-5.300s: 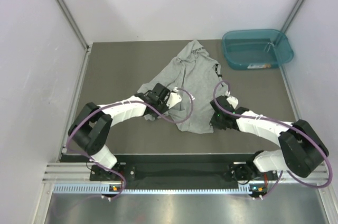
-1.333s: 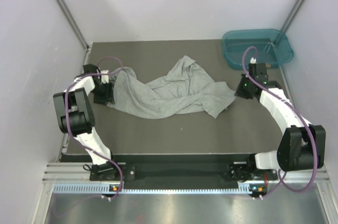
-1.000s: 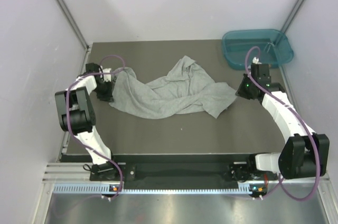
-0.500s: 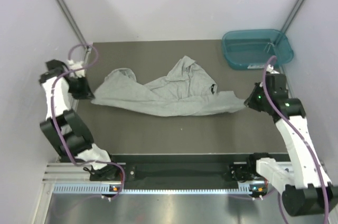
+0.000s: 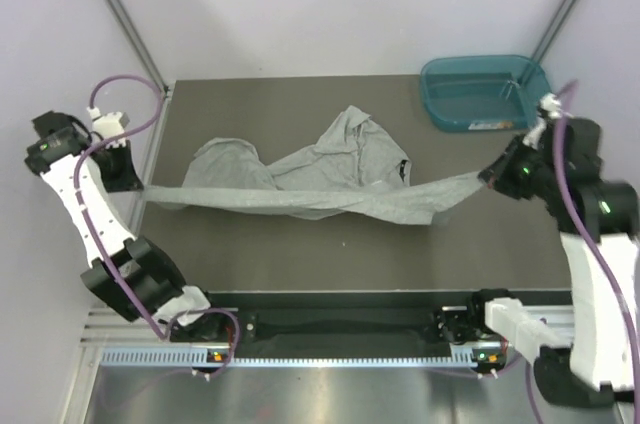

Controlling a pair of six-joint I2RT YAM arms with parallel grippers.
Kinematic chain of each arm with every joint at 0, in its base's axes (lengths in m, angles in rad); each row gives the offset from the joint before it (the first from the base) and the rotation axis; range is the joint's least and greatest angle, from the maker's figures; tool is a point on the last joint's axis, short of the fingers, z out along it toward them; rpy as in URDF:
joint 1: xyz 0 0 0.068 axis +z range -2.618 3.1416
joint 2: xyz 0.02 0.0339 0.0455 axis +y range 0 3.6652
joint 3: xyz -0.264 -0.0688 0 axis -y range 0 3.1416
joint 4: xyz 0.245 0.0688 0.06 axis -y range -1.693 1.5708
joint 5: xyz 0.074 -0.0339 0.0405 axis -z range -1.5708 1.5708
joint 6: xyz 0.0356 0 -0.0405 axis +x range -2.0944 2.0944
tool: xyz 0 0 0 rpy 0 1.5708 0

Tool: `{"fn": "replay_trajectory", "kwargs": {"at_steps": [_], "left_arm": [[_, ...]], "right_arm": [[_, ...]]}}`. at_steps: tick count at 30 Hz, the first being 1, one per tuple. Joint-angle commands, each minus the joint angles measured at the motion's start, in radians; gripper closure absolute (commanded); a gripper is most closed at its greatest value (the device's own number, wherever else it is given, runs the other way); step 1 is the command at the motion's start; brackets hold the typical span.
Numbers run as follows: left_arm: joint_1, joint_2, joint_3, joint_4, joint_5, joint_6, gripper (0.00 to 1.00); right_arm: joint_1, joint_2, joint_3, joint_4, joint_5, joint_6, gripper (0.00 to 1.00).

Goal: Fold and stack the t-shirts
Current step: Flatten the tshirt out

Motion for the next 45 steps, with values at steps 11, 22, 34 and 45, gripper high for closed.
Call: {"fn": "replay_trajectory", "kwargs": {"at_steps": [11,22,34,45], "left_arm": [[-0.346,0.598,0.468,0.403,-0.067,-0.359,1.0],[-0.382,0.637,0.992,1.002,-0.277,-0.649,1.0],[-0.171,0.268,0.489,1.01,0.101,-0.599,1.0],[-0.017,0.05,-0.144,0.261,0.123,-0.113,1.0]], "right_arm": [[0.082,0.875,0.245,0.743,-0.172,0.083,1.0],[0.059,1.215,1.101,1.556,-0.071,0.453,1.0],[-0.017,0.743,0.468,1.355,-0.213,0.317,1.0],[0.016,0.12,-0.633,0.976,-0.258,0.158,1.0]]}}
